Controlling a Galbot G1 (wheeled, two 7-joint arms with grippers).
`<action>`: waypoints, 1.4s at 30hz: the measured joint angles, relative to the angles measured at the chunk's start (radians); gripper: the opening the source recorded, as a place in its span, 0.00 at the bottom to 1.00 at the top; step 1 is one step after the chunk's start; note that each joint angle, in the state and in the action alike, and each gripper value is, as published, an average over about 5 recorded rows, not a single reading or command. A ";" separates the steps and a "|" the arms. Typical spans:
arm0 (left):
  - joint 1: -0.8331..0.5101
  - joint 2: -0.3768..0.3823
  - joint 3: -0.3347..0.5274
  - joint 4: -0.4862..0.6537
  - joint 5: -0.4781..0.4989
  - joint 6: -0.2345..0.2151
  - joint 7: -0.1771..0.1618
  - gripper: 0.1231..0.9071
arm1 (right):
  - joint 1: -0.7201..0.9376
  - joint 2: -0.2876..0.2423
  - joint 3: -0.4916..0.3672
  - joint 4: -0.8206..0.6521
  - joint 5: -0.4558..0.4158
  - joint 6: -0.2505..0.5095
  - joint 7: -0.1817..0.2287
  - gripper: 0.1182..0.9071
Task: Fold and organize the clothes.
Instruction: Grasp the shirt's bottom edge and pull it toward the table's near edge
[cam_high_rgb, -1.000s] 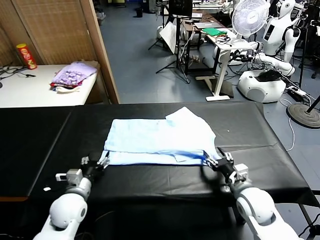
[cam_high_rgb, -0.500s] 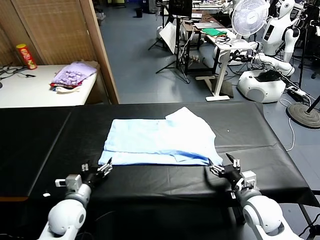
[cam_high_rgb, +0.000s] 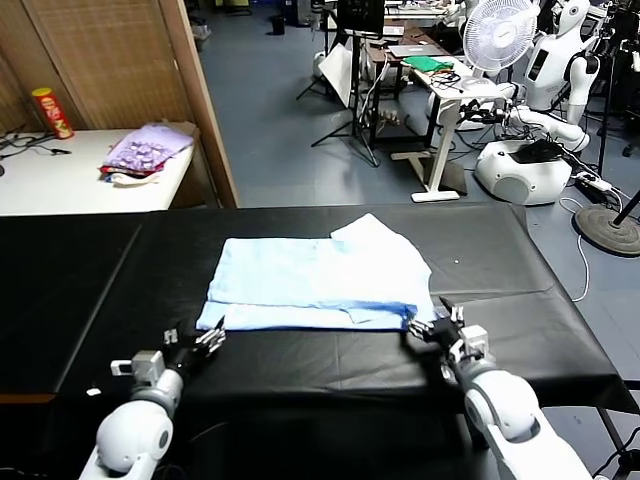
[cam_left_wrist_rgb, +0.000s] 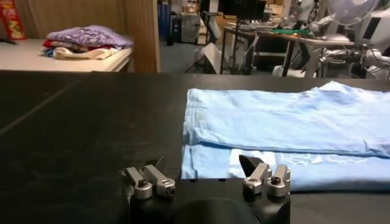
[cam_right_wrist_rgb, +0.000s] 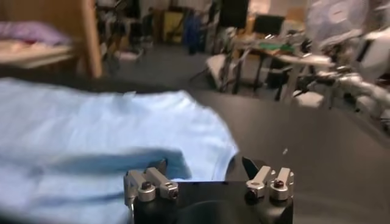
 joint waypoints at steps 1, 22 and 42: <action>0.000 0.000 -0.001 0.000 0.000 0.000 0.000 0.86 | -0.016 -0.007 0.008 0.018 0.005 -0.007 -0.004 0.86; -0.009 -0.003 -0.006 0.031 -0.125 0.015 0.009 0.83 | -0.173 -0.009 0.072 0.080 0.042 -0.030 0.002 0.46; 0.122 0.045 -0.029 -0.123 -0.031 0.058 -0.033 0.00 | -0.362 -0.028 0.131 0.282 0.043 -0.144 0.050 0.01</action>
